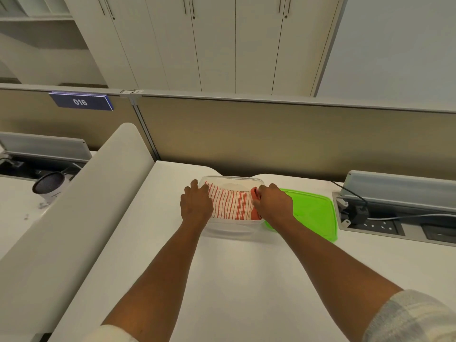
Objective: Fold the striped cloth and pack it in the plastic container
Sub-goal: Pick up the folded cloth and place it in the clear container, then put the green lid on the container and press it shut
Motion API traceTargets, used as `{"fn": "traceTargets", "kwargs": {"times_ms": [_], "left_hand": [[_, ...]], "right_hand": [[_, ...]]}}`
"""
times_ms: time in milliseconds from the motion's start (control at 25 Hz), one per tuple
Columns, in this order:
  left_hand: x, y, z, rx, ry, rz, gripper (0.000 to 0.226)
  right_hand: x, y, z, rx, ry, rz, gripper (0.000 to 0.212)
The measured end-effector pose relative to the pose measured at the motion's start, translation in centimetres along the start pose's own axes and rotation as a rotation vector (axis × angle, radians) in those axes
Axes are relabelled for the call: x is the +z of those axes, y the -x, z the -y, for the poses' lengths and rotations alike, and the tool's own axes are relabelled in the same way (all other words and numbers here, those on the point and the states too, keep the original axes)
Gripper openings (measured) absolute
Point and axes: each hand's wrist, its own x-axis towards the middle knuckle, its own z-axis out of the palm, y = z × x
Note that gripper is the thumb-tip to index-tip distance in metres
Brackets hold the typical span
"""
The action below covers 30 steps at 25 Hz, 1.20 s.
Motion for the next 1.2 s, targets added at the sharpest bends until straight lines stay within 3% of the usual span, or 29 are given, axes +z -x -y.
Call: {"fn": "traceTargets", "kwargs": {"times_ms": [160,320,480,600,880,1200], "left_hand": [[-0.6,-0.1,-0.8,0.235,-0.192,-0.189,0.042],[-1.5,2.1,-5.0,0.492,-0.162,-0.344,0.029],[-0.7,5.1,-10.2,0.81,-0.013,-0.355,0.028],[1.4,7.0,-13.5,0.951,0.061,-0.233,0.03],[5.8,8.6,-16.2,0.764,-0.08,0.087,0.042],[8.3,8.8,-16.0,0.675,-0.199,0.063,0.029]], "right_hand": [[-1.0,1.4,-0.6,-0.061,-0.01,-0.121,0.021],[-1.8,2.8,-2.9,-0.085,-0.019,-0.222,0.013],[-2.2,4.0,-7.5,0.009,0.004,-0.13,0.019],[-2.7,5.2,-11.2,0.08,0.053,-0.042,0.028],[-2.4,7.0,-15.9,0.033,0.14,0.071,0.039],[-0.6,8.4,-19.0,0.031,0.157,0.129,0.041]]}}
